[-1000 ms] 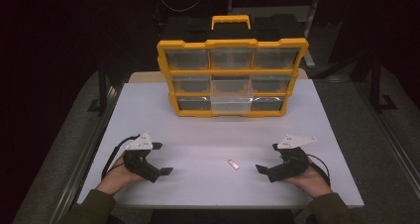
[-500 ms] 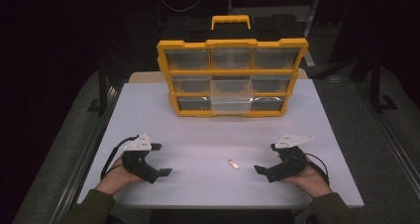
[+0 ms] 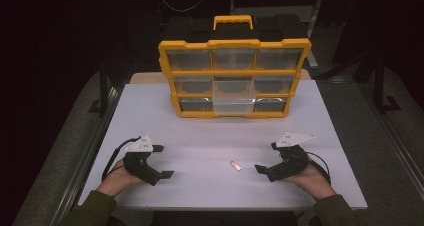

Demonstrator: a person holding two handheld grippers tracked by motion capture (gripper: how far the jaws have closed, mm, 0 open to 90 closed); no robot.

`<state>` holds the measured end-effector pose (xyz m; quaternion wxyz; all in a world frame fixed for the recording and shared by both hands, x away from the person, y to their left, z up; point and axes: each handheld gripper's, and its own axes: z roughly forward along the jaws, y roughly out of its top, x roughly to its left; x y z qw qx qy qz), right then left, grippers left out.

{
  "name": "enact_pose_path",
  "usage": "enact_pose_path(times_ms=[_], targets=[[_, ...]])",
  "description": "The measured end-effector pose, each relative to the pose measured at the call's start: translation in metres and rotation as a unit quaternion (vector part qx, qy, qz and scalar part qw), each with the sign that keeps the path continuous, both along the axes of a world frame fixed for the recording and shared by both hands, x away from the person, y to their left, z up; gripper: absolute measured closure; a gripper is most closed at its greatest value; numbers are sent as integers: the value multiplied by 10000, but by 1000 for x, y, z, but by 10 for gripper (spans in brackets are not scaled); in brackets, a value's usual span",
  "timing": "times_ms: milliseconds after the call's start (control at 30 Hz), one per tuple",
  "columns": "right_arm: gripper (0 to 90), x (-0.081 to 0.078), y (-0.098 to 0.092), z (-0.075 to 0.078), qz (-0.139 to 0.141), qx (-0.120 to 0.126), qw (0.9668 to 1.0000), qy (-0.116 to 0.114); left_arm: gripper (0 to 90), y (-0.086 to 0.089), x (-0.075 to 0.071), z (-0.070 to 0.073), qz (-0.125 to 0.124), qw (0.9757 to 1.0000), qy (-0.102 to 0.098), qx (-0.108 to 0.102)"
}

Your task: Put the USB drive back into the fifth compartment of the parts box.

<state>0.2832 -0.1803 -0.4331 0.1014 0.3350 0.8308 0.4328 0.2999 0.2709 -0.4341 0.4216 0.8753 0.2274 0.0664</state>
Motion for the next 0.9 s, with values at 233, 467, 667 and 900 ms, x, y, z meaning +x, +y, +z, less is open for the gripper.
enact_pose_path(times_ms=[233,467,667,900], targets=[[4,1,2,1,63,-4,10000,7,0,-1,0,0,11,10000,5,-17],[4,4,4,2,105,33,9999,26,0,0,0,0,35,10000,19,-43],[4,8,5,5,105,85,9999,-1,0,1,0,1,62,10000,11,-74],[4,10,7,6,130,87,9999,-22,0,1,0,1,70,9999,8,-89]])
